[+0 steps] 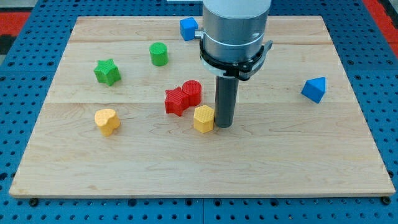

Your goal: Push the yellow heart closer to the red star and the yellow hexagon

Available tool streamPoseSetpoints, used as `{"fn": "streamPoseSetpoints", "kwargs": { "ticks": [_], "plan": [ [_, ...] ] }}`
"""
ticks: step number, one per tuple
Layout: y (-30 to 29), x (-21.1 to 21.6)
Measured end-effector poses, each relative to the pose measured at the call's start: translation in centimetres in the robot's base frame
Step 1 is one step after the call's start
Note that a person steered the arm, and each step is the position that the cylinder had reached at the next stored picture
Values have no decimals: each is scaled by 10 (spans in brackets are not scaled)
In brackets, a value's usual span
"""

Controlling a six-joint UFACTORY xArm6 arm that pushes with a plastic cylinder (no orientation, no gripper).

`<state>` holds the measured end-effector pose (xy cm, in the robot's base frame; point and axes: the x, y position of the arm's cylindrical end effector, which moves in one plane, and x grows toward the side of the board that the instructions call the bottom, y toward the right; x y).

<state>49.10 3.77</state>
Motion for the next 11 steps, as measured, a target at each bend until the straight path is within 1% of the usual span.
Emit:
{"fn": "streamPoseSetpoints", "kwargs": {
  "ticks": [2, 3, 4, 5, 6, 7, 9, 10, 11],
  "plan": [
    [-33, 0],
    [-42, 42],
    [-105, 76],
    [-189, 76],
    [-226, 59],
    [-231, 47],
    [-238, 45],
    [-242, 31],
    [-234, 7]
  ]
}}
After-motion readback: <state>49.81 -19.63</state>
